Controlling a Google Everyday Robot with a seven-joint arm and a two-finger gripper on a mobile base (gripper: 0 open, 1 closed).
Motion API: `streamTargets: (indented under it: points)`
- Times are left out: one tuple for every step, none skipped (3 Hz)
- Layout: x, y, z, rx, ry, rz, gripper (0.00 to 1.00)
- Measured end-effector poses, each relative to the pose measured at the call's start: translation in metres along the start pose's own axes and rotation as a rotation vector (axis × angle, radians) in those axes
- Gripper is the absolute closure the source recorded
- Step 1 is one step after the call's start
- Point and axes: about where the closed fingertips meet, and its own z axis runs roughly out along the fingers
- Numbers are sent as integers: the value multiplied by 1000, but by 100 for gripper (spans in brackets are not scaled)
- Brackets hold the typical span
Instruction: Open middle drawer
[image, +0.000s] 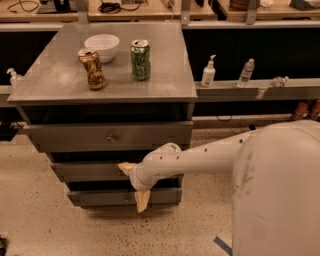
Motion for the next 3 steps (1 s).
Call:
streamTargets:
  points:
    - [50, -9, 5, 29, 97, -4, 0]
    - [101, -17, 2, 75, 176, 32, 0]
    - [142, -18, 8, 92, 228, 78, 0]
